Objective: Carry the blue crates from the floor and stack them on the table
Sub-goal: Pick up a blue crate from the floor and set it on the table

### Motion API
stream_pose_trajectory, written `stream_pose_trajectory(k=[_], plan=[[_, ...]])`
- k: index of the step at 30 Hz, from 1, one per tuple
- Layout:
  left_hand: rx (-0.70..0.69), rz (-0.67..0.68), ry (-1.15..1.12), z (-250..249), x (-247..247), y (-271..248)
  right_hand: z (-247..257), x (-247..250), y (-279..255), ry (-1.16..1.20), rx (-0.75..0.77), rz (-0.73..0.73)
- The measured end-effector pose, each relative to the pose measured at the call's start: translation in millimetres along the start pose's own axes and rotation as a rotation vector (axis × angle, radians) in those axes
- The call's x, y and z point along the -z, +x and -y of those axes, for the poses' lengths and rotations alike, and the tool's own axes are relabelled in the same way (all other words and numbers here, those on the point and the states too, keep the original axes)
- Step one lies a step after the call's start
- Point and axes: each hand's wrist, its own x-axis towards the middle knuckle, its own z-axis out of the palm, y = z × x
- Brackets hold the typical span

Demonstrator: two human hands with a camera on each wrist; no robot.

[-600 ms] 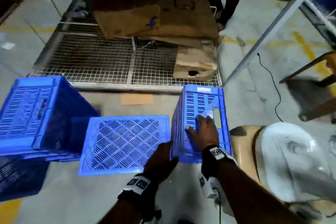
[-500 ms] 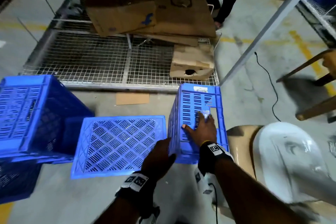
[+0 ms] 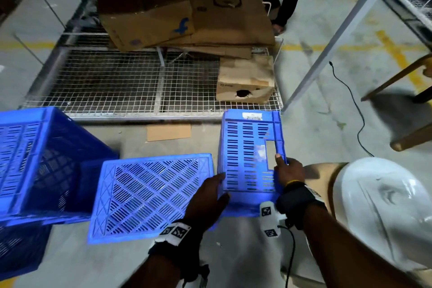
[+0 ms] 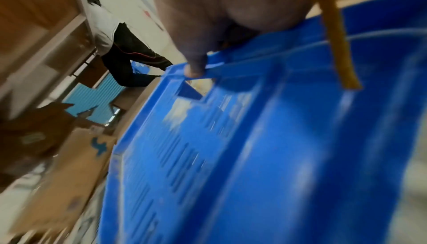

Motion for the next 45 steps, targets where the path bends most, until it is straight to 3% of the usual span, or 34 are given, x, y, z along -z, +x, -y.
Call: stream_pose_trajectory(k=[5, 11, 13, 15, 18, 23, 25, 28, 30, 33, 36, 39, 41, 45], plan=[[0.054, -0.306, -0.094, -16, 26, -4, 29, -13, -54, 0.038, 0.133, -0.058], [-0.024, -0.345, -0.126, -44, 69, -10, 56, -40, -136, -0.001, 0.384, -0.026], [0.053, -0.391, -0.138, -50, 82, -13, 72, -52, -168, -0.046, 0.487, 0.064], [0.219, -0.466, -0.187, -46, 101, -19, 85, -65, -197, -0.064, 0.551, 0.15], [0.37, -0.529, -0.302, -7, 122, -37, 93, -96, -234, -0.043, 0.594, 0.287], [0.601, -0.564, -0.547, 106, 131, -79, 76, -160, -284, 0.025, 0.579, 0.632], [0.722, -0.534, -0.675, 145, 122, -101, 53, -175, -279, 0.021, 0.641, 0.641], [0.826, -0.564, -0.658, 230, 89, -129, 12, -181, -230, -0.028, 0.709, 0.425], [0.892, -0.561, -0.534, 311, 58, -136, -11, -176, -183, -0.126, 0.692, 0.263], [0.942, -0.55, -0.525, 384, 20, -144, -28, -153, -115, -0.343, 0.563, 0.113], [0.908, -0.568, -0.461, 387, 7, -145, -27, -139, -73, -0.519, 0.527, 0.016], [0.881, -0.56, -0.385, 315, 30, -151, -14, -140, -55, -0.657, 0.678, -0.075], [0.874, -0.596, -0.363, 284, 34, -157, -7, -144, -44, -0.701, 0.702, -0.124], [0.867, -0.58, -0.369, 266, 21, -172, -3, -151, -19, -0.687, 0.488, 0.146]])
